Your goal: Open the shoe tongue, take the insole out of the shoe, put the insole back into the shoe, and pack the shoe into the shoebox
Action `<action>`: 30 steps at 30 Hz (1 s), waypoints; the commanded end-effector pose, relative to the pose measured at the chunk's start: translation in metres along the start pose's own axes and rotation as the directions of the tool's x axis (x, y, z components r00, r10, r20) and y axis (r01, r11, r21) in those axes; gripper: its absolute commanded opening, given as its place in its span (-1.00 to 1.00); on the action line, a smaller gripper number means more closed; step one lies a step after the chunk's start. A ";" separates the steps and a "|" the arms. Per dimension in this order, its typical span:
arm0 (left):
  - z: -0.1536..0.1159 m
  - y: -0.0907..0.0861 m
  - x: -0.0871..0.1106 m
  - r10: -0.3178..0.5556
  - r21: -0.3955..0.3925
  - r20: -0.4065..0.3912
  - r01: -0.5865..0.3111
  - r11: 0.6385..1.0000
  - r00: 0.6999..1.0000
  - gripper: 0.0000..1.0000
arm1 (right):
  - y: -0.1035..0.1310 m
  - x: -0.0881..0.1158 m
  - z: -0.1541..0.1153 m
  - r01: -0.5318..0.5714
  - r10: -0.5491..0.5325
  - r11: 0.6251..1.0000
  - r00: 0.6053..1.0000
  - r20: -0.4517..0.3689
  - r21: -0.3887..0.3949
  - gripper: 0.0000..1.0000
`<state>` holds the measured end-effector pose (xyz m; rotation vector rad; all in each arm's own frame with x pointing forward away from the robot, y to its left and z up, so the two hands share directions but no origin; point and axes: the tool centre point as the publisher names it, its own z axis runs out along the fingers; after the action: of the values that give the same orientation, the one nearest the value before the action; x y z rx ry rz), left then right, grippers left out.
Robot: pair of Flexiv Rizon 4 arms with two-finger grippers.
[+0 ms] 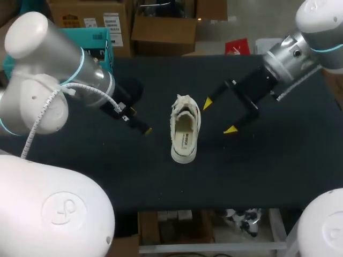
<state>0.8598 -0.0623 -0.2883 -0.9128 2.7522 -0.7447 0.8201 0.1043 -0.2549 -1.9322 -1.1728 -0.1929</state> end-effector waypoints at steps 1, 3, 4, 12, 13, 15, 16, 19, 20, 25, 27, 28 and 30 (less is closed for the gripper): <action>0.001 -0.003 0.002 -0.003 -0.034 0.027 0.004 0.999 1.000 1.00 | 0.005 0.004 0.000 -0.002 0.000 1.000 0.998 0.057 0.023 1.00; 0.001 -0.003 0.002 -0.003 -0.034 0.027 0.004 0.999 1.000 1.00 | 0.005 0.004 0.000 -0.002 0.000 1.000 0.998 0.057 0.023 1.00; 0.009 -0.008 0.005 -0.051 -0.054 0.036 0.053 0.997 0.998 1.00 | 0.008 0.000 -0.002 0.072 -0.075 0.997 0.993 0.093 0.031 1.00; 0.040 -0.018 0.028 -0.397 -0.156 0.127 0.414 0.897 0.909 1.00 | -0.013 -0.016 -0.021 0.123 -0.095 0.985 0.972 0.215 -0.123 1.00; 0.043 -0.018 0.030 -0.408 -0.161 0.150 0.429 0.889 0.901 1.00 | -0.015 -0.017 -0.024 0.153 -0.118 0.980 0.962 0.247 -0.127 1.00; 0.046 -0.017 0.033 -0.433 -0.171 0.152 0.455 0.874 0.888 1.00 | -0.018 -0.021 -0.029 0.204 -0.161 0.970 0.946 0.283 -0.130 1.00; 0.048 -0.017 0.033 -0.457 -0.166 0.182 0.485 0.858 0.871 1.00 | -0.019 -0.023 -0.032 0.256 -0.204 0.958 0.923 0.328 -0.126 1.00; 0.053 -0.020 0.032 -0.509 -0.167 0.207 0.543 0.823 0.835 1.00 | -0.020 -0.031 -0.039 0.368 -0.294 0.924 0.858 0.421 -0.105 1.00; 0.055 -0.021 0.031 -0.526 -0.163 0.209 0.560 0.812 0.824 1.00 | -0.019 -0.033 -0.041 0.398 -0.319 0.912 0.841 0.436 -0.100 1.00; 0.066 -0.027 0.030 -0.616 -0.156 0.221 0.651 0.743 0.756 1.00 | -0.011 -0.042 -0.049 0.533 -0.431 0.846 0.686 0.586 -0.002 1.00; 0.070 -0.031 0.030 -0.644 -0.153 0.214 0.676 0.721 0.735 1.00 | -0.007 -0.045 -0.050 0.526 -0.442 0.850 0.701 0.560 0.013 1.00; 0.071 -0.033 0.030 -0.650 -0.147 0.222 0.684 0.715 0.727 1.00 | -0.007 -0.045 -0.050 0.526 -0.442 0.850 0.701 0.560 0.013 1.00; 0.074 -0.036 0.031 -0.656 -0.138 0.239 0.694 0.707 0.716 1.00 | -0.007 -0.045 -0.050 0.526 -0.442 0.850 0.701 0.560 0.013 1.00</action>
<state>0.8710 -0.1266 -0.3265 -2.0193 2.3962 -0.5114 0.7985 0.0337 -0.2440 -1.8224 -2.0921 -0.0531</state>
